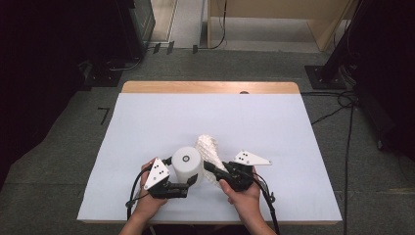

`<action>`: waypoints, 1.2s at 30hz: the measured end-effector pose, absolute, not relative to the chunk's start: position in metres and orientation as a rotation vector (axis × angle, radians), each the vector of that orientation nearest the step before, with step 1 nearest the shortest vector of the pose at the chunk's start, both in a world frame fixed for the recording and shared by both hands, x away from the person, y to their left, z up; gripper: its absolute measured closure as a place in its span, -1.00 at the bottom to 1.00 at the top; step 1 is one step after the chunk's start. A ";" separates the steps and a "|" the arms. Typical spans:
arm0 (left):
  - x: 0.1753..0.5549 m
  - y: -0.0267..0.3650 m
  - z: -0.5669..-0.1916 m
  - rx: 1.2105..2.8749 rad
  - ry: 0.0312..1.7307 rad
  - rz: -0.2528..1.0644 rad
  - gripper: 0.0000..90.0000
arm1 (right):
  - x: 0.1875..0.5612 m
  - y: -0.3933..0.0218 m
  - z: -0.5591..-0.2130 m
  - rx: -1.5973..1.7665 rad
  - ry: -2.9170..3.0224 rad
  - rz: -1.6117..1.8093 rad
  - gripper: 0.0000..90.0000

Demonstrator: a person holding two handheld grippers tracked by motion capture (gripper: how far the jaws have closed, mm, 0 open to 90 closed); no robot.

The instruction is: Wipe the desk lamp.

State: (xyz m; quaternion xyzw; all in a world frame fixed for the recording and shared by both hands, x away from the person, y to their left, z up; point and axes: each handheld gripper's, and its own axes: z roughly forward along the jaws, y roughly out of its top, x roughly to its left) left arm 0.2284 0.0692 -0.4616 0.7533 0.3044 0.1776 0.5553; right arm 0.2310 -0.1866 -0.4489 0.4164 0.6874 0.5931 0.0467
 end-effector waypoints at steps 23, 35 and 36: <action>0.222 0.061 -0.475 1.734 0.824 0.506 -1.00 | 0.244 -0.198 -0.475 1.421 2.085 1.716 0.72; 0.209 0.035 -0.476 1.716 1.056 0.703 -0.81 | 0.245 -0.197 -0.480 1.432 2.094 1.687 0.71; 0.210 0.037 -0.475 1.714 1.058 0.694 -0.81 | 0.244 -0.197 -0.480 1.429 2.094 1.683 0.71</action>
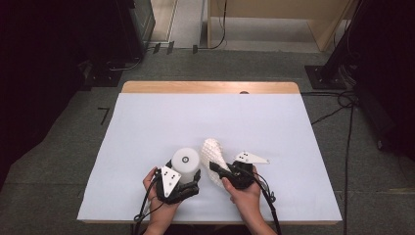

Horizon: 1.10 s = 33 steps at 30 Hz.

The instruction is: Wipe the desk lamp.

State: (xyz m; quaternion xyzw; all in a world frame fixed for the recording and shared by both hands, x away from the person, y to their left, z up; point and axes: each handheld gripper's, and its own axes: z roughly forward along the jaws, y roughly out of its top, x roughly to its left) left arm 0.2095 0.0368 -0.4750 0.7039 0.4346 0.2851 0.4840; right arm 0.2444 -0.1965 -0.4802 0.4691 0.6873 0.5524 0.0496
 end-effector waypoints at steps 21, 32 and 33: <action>0.219 0.062 -0.461 1.758 0.758 0.522 -0.80 | 0.228 -0.189 -0.443 1.226 2.076 1.827 0.71; 0.221 0.062 -0.465 1.773 0.768 0.529 -0.80 | 0.241 -0.182 -0.480 1.373 2.196 1.677 0.71; 0.222 0.062 -0.465 1.775 0.767 0.527 -0.80 | 0.242 -0.181 -0.483 1.393 2.214 1.672 0.71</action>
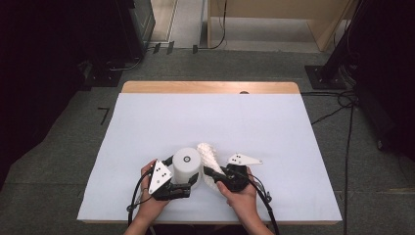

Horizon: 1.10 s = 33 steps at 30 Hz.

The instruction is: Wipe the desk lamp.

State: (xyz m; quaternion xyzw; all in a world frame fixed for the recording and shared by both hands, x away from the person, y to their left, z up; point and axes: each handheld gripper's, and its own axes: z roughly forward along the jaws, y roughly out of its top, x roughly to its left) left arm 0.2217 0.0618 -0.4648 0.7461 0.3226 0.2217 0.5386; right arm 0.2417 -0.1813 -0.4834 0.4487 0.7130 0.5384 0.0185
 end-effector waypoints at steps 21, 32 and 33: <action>0.215 0.059 -0.473 1.701 0.836 0.579 -0.95 | 0.246 -0.197 -0.478 1.367 2.130 1.679 0.71; 0.211 0.036 -0.484 1.731 1.017 0.679 -0.82 | 0.247 -0.191 -0.488 1.387 2.171 1.636 0.70; 0.211 0.035 -0.483 1.733 1.017 0.680 -0.82 | 0.247 -0.189 -0.490 1.380 2.180 1.634 0.70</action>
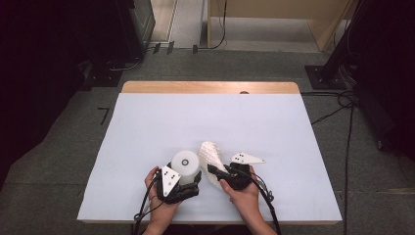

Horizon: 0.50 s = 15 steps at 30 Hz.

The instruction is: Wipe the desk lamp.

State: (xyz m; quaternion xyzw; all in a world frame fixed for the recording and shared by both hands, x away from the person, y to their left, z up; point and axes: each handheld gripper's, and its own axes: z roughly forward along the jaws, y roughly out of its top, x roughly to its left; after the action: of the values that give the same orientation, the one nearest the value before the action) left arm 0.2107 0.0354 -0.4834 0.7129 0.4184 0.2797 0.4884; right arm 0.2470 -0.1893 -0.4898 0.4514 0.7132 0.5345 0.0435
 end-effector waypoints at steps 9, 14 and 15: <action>0.215 0.051 -0.465 1.714 0.913 0.568 -0.80 | 0.240 -0.179 -0.486 1.331 2.206 1.644 0.70; 0.212 0.063 -0.447 1.679 0.803 0.540 -0.80 | 0.236 -0.185 -0.467 1.277 2.136 1.698 0.70; 0.212 0.063 -0.447 1.683 0.792 0.539 -0.80 | 0.234 -0.185 -0.463 1.265 2.129 1.711 0.70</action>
State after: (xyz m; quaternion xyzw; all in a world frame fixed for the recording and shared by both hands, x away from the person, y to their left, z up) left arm 0.2118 0.0629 -0.4470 0.7159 0.3371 0.2291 0.5668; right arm 0.2340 -0.1852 -0.4629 0.4193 0.7057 0.5674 0.0658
